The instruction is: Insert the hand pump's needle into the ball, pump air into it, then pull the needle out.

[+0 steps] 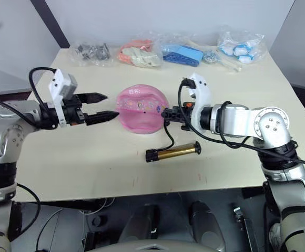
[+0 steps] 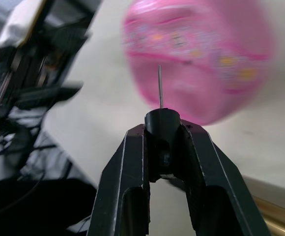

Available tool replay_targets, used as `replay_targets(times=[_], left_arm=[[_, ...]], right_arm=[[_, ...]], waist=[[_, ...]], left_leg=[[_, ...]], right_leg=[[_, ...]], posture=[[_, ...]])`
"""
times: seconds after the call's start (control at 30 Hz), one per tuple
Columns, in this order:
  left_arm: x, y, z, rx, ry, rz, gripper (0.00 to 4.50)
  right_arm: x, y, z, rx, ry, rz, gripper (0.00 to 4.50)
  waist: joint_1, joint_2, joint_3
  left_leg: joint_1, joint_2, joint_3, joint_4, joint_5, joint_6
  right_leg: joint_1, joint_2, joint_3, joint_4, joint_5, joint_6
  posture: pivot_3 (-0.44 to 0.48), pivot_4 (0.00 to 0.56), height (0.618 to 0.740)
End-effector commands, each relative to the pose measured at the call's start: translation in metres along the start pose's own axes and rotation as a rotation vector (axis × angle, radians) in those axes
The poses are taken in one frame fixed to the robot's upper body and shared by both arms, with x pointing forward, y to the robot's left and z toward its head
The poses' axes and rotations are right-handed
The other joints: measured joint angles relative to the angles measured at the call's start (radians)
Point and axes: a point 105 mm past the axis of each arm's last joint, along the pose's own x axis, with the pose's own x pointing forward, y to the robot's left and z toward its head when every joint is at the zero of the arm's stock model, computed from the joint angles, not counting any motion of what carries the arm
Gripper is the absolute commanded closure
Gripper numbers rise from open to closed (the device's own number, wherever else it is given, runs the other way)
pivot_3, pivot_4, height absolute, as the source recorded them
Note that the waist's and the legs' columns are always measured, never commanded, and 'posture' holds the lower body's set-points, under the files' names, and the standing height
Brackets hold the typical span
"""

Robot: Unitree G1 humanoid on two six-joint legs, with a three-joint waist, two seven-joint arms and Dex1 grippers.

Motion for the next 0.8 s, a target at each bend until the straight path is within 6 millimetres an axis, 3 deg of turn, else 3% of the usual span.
replay_targets(times=[0.03, 0.2, 0.47, 0.57, 0.8], left_arm=[[-0.001, 0.027, -0.001, 0.010, 0.055, 0.071, 0.10], [0.016, 0.044, -0.002, 0.015, 0.108, 0.088, 0.10], [0.044, 0.047, -0.004, 0.004, 0.153, 0.037, 0.10], [0.052, 0.051, -0.007, -0.020, 0.169, 0.074, 0.83], [0.053, 0.042, -0.013, -0.064, 0.188, 0.123, 4.02]], right_arm=[[0.014, 0.013, 0.004, 0.033, 0.017, 0.033, 4.16], [0.029, 0.022, 0.006, 0.065, 0.038, 0.045, 4.16], [0.046, 0.027, 0.002, 0.099, 0.071, 0.035, 4.16], [0.055, 0.027, 0.000, 0.125, 0.081, 0.031, 4.16], [0.072, 0.020, -0.002, 0.230, 0.078, 0.000, 4.16]], waist=[[0.001, 0.000, 0.000], [0.000, 0.000, 0.000], [-0.004, -0.001, 0.000], [-0.004, -0.001, 0.000], [-0.011, -0.001, -0.001]], left_leg=[[0.000, 0.000, 0.000, 0.000, 0.000, 0.000], [-0.012, 0.000, -0.001, 0.001, 0.000, 0.000], [-0.016, -0.001, -0.001, 0.001, 0.000, 0.000], [-0.016, 0.000, -0.001, 0.001, 0.000, 0.000], [-0.015, -0.001, -0.001, 0.001, 0.000, 0.000]], right_leg=[[0.000, 0.000, 0.000, 0.000, 0.001, 0.001], [-0.011, 0.000, -0.001, 0.001, 0.003, -0.001], [-0.015, -0.001, -0.001, 0.004, 0.004, -0.002], [-0.016, 0.000, -0.001, 0.005, 0.004, -0.002], [-0.016, 0.000, -0.001, 0.006, 0.004, -0.002]], posture=[[0.000, 0.150, 0.740], [0.000, 0.150, 0.740], [0.000, 0.150, 0.740], [0.000, 0.150, 0.740], [0.000, 0.150, 0.740]])
